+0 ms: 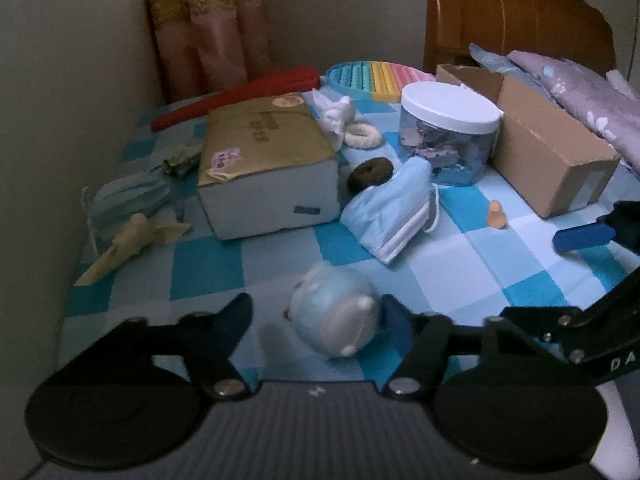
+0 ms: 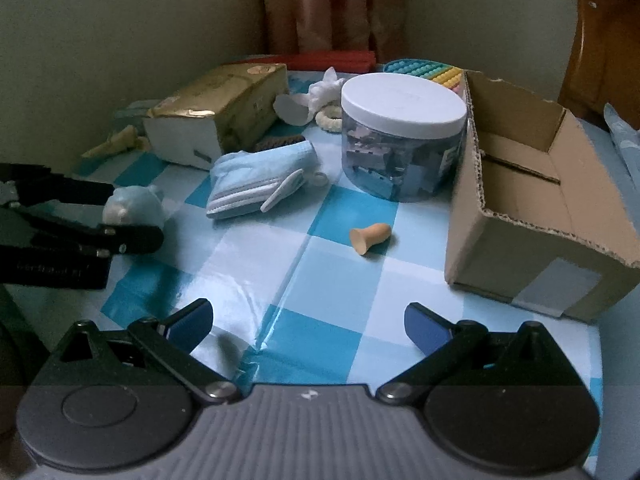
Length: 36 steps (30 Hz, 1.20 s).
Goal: Organize soft objects
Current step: 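Move the left gripper to the pale blue figurine and close on it, then grasp the light blue face mask with the right gripper while the left gripper holds the figurine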
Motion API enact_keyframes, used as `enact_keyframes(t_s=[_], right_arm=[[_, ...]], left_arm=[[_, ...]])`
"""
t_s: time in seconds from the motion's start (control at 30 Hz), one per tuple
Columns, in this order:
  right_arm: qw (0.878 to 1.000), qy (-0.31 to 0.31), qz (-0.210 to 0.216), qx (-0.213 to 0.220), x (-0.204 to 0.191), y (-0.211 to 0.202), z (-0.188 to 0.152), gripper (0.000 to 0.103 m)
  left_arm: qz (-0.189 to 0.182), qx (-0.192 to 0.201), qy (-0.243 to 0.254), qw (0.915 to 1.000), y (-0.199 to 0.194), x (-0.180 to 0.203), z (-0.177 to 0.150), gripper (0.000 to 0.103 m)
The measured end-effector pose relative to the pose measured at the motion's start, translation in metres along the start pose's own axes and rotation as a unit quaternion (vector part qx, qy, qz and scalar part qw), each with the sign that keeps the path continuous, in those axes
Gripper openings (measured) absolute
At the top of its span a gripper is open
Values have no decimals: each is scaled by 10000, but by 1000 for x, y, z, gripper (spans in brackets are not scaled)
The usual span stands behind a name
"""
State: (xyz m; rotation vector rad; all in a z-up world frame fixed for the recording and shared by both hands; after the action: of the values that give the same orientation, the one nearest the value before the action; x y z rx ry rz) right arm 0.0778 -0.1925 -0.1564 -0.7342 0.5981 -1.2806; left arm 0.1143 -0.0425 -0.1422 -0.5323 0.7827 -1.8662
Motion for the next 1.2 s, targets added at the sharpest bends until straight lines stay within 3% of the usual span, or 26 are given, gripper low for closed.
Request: enact_keyframes(t_s=[0.1, 0.2, 0.53, 0.8, 1.2], right_arm=[[9999, -83, 52, 32, -3, -1, 3, 103], [9997, -204, 68, 59, -8, -1, 6, 103], [9985, -536, 6, 55, -25, 10, 21, 103], [9963, -835, -77, 162, -45, 30, 52, 103], [9920, -1216, -267, 227, -55, 68, 86, 103]], left_arm=[[-62, 36, 7, 10000, -1, 3, 1, 60], [-129, 26, -61, 9999, 1, 3, 0, 48], [257, -20, -403, 9989, -8, -28, -9, 46], [435, -48, -545, 9976, -15, -44, -17, 46], [391, -40, -619, 9973, -14, -47, -16, 46]])
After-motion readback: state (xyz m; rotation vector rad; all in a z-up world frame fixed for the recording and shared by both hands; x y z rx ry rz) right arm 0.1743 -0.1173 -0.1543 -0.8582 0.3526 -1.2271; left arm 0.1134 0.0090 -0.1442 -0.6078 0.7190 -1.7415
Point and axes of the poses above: each gripper's, at about its wrist camera, not at the fingertips, and y roughly the way its jaws point, x to its right, z to its top, the point moved 9 cm from there along y, roughly the way its jaws point, and after that the axes turned 3 degrees about -z, right-handed, at the moved point
